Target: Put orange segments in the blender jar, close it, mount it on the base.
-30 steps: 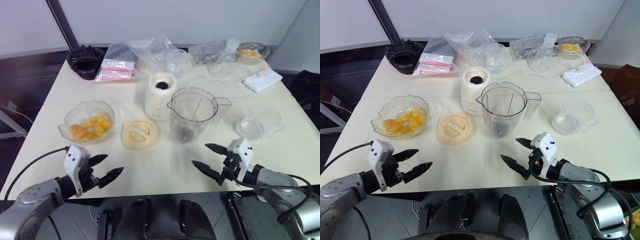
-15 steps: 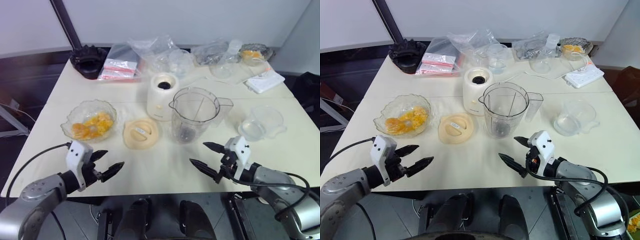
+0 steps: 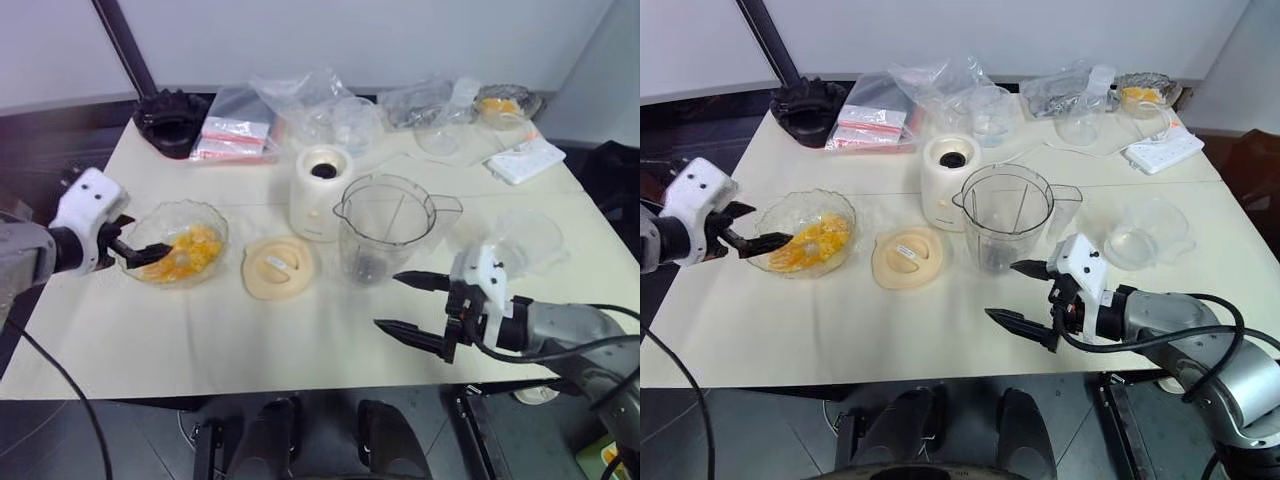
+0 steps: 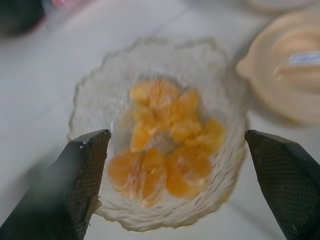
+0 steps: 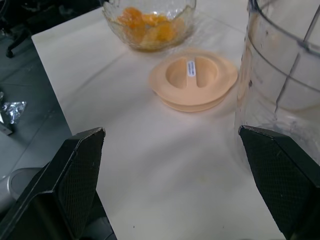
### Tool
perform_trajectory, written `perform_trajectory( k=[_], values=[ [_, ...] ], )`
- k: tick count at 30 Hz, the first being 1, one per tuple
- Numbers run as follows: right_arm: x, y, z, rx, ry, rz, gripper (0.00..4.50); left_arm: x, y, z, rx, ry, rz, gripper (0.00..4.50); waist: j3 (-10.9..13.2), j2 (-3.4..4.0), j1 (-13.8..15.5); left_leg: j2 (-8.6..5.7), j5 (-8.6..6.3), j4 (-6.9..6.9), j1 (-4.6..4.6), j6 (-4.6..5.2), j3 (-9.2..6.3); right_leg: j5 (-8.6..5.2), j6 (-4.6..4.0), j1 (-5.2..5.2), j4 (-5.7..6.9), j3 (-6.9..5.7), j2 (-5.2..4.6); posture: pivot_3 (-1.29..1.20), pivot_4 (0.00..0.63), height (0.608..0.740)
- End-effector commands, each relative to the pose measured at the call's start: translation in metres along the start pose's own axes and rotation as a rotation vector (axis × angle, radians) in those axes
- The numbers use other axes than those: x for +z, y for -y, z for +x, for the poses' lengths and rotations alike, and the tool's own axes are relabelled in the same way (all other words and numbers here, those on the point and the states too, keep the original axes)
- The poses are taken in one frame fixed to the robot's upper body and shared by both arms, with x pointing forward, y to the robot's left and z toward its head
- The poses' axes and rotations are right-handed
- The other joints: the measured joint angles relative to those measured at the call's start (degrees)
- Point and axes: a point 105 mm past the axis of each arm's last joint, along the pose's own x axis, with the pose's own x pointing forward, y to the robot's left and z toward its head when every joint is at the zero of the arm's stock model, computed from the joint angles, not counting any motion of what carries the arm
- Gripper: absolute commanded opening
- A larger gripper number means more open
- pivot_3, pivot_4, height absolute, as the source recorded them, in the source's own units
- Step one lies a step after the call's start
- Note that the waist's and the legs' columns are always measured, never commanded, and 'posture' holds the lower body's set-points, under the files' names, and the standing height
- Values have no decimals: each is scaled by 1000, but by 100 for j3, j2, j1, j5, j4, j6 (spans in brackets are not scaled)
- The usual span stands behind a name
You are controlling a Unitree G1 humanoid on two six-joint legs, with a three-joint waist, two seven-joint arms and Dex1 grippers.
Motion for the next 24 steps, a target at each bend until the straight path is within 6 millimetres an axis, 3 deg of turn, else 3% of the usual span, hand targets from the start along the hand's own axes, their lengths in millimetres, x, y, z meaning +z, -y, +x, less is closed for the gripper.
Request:
perform_trajectory(
  k=[1,7,11,15,24],
  values=[
    [11,-11,7,35,44,-36,4478,-22,-35,22,150,-135,38,4500,8,-15,13,0,0,1,0,0,0,0,1,0,0,-1,2,0,150,740],
    [-5,-10,9,13,6,-40,4478,-36,-47,65,145,-211,20,4500,16,-57,14,-9,-1,32,-4,6,1,3,5,14,1,-5,5,0,150,740],
    [-5,-9,9,6,10,-40,4478,-22,-49,84,127,-186,0,4500,20,-97,0,-9,-1,48,-5,6,0,9,14,14,19,-5,4,0,150,740],
    [-2,-8,10,2,13,-41,4478,-13,-43,96,85,-172,-27,4500,20,-101,-9,-6,0,48,-3,6,-1,18,32,9,27,-5,5,0,150,740],
    [4,-5,12,-27,15,-43,4478,-23,-28,113,56,-260,-22,4500,19,-105,-1,-7,1,52,-3,8,1,21,38,9,36,-5,6,0,150,740]
  ],
)
